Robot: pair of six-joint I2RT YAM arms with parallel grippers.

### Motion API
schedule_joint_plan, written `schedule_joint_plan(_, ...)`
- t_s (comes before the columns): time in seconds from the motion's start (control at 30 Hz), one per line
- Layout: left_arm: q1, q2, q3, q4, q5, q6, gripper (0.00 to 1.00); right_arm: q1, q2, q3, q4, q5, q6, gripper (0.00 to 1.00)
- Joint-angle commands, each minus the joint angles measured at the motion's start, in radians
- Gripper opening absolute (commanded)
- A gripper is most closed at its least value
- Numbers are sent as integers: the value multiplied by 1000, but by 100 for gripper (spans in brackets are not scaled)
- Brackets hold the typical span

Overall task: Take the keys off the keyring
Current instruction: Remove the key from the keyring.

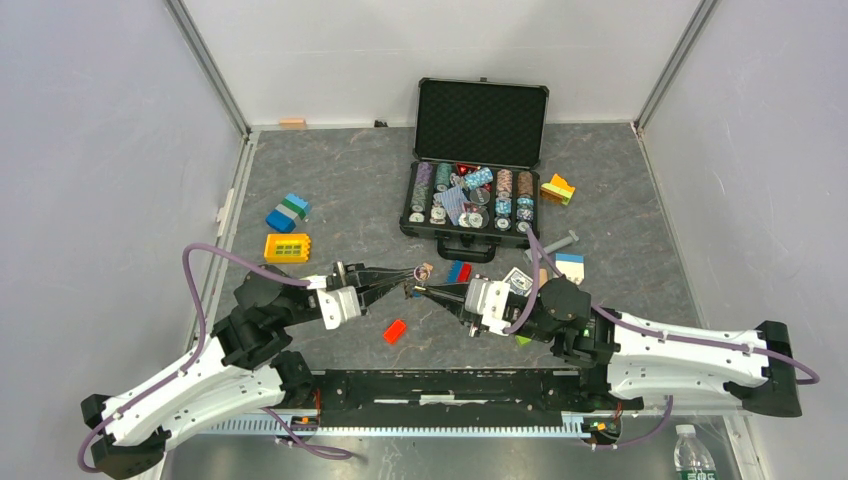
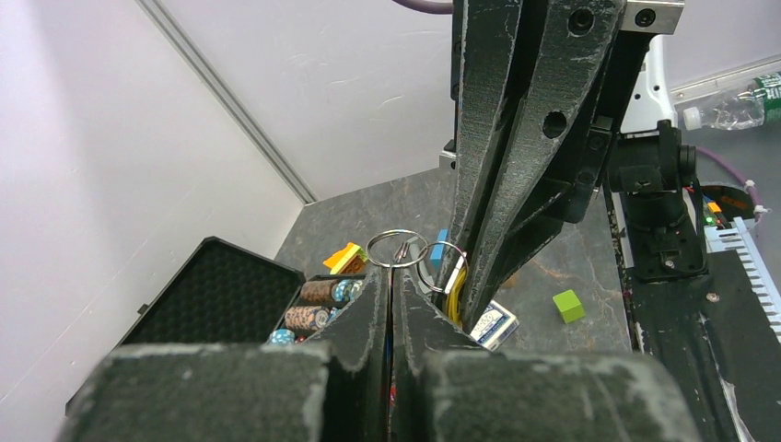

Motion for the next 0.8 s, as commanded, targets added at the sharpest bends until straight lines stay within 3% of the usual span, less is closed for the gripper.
schedule_joint_plan(0.0,0,-3,19,89,-10,21,2,6,14,37,19,-40,18,3)
schedule_joint_plan(0.77,-1,24,46,26,-12,58,2,6,69,80,8,-37,13,3)
